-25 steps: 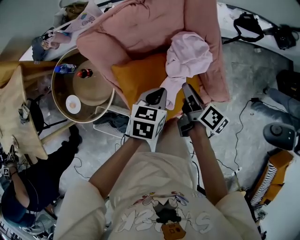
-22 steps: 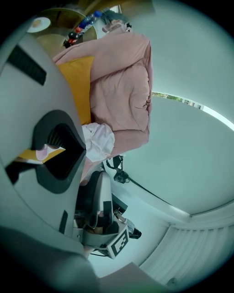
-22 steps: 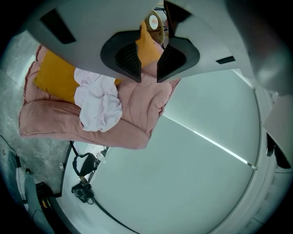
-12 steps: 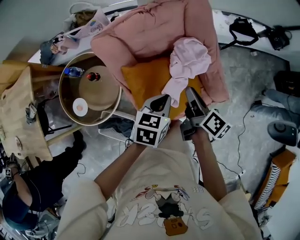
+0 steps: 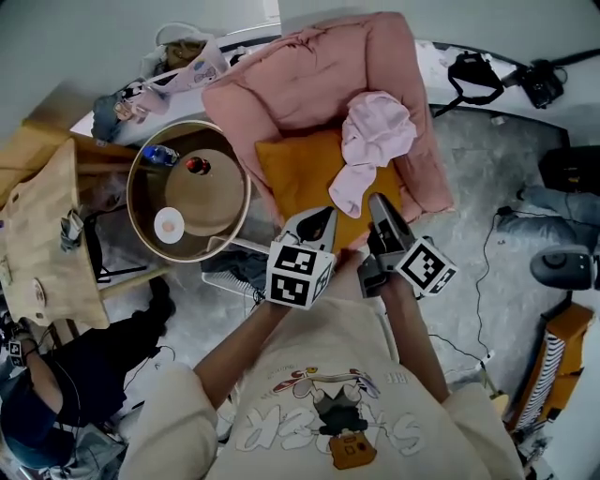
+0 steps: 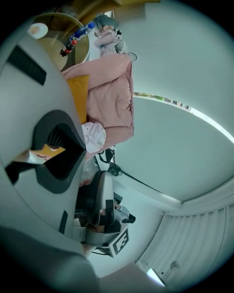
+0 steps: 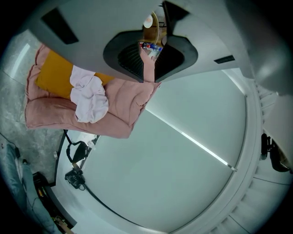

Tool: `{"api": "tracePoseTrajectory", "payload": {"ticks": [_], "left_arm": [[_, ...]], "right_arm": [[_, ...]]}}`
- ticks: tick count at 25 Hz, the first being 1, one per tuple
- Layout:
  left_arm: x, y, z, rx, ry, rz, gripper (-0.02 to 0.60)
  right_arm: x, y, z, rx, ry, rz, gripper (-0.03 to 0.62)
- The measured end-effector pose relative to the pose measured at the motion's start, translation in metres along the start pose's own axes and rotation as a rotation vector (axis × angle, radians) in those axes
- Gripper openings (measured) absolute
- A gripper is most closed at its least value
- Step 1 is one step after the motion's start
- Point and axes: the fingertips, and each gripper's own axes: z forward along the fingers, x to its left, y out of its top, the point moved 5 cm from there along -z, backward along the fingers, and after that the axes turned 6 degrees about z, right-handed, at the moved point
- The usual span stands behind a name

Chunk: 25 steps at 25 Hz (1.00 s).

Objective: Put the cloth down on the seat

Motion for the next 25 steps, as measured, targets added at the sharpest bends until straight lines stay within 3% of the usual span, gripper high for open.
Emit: {"api": "tracePoseTrajectory", "payload": {"ticks": [6, 17, 25], "left_arm": [[-0.010, 0.007, -0.027, -0.052, 0.002, 0.014, 0.003], [-0.025, 0.037, -0.081, -0.160, -0.012, 0.050, 0.003], [-0.039, 0.053, -0.123, -0.256, -0.016, 0.109, 0.003]], "right_arm": [[0.028, -0.001, -0.026, -0.058, 0.012, -0.130, 0.077], [0.081, -0.004, -0.076, -0.179, 0.072, -0.200, 0.061], [0.104, -0.017, -0.088, -0.187, 0.105, -0.244, 0.060]]}}
